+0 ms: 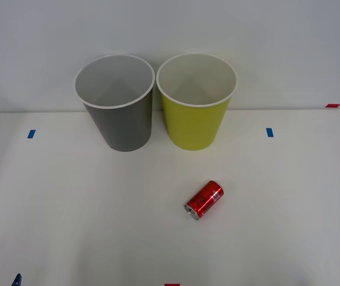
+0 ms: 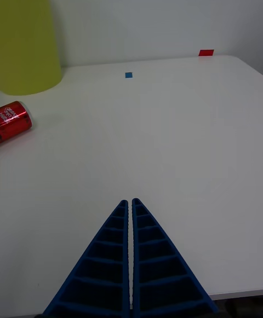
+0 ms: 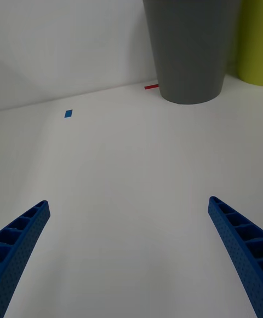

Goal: Put cans in the gray bin and PET bottles in the light green bin.

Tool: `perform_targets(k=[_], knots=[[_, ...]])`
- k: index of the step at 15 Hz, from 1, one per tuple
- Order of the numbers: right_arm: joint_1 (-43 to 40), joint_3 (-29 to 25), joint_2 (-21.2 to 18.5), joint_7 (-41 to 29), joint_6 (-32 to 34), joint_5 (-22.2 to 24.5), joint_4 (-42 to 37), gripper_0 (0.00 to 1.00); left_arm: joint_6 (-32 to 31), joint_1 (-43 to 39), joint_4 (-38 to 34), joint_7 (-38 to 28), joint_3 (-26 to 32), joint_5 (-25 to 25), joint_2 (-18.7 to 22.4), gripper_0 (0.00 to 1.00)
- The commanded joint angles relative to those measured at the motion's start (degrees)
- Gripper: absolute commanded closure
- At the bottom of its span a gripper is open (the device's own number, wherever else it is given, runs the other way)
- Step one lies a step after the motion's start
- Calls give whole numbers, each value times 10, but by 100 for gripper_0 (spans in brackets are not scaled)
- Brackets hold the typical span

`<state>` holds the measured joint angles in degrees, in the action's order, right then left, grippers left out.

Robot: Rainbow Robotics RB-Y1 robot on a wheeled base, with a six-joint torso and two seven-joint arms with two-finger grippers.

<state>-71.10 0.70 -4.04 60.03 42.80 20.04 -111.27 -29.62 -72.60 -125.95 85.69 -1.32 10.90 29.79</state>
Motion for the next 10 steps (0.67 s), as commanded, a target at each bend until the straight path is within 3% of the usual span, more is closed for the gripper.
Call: perform_targets(k=[1,10], knots=[[0,0,0,0,0,0,0,100,0,0,0,0,0,0,0,0],[0,0,0,0,0,0,0,100,0,0,0,0,0,0,0,0]])
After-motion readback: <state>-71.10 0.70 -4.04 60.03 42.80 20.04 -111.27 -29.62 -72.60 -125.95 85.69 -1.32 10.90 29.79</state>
